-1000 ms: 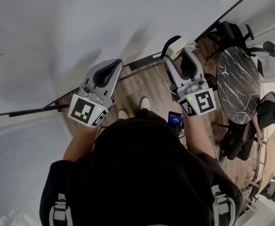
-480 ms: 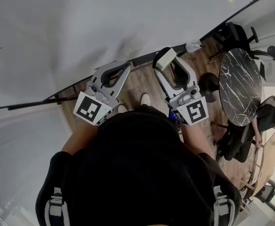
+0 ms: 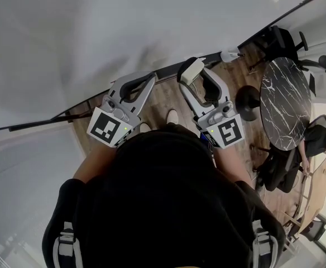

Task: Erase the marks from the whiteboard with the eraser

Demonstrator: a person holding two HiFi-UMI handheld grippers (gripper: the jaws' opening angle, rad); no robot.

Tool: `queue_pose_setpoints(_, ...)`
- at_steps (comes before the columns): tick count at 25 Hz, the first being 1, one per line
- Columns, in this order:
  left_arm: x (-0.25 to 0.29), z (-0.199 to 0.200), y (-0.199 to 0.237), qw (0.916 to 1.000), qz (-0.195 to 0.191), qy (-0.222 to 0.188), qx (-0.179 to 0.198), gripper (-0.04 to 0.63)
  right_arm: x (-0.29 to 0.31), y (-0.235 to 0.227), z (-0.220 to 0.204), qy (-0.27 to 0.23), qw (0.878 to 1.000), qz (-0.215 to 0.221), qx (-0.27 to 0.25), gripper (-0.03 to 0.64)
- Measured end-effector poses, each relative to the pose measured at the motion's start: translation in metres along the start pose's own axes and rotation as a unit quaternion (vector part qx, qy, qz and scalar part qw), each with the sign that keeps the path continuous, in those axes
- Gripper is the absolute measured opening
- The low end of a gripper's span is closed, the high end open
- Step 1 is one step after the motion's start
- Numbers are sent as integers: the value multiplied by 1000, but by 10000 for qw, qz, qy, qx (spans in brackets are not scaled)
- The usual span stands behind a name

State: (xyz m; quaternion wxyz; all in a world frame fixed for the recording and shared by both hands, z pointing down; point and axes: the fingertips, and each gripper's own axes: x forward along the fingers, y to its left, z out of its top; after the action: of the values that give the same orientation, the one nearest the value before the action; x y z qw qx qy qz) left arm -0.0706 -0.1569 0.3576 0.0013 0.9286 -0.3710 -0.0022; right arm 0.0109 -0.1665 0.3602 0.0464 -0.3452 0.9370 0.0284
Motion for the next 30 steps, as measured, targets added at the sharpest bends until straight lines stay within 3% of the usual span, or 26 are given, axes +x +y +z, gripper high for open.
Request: queue_pose_setpoints(30,3,-3,-3,10000,2,37,-4,5,-1,-4,-2,-12,10000,3,28,230)
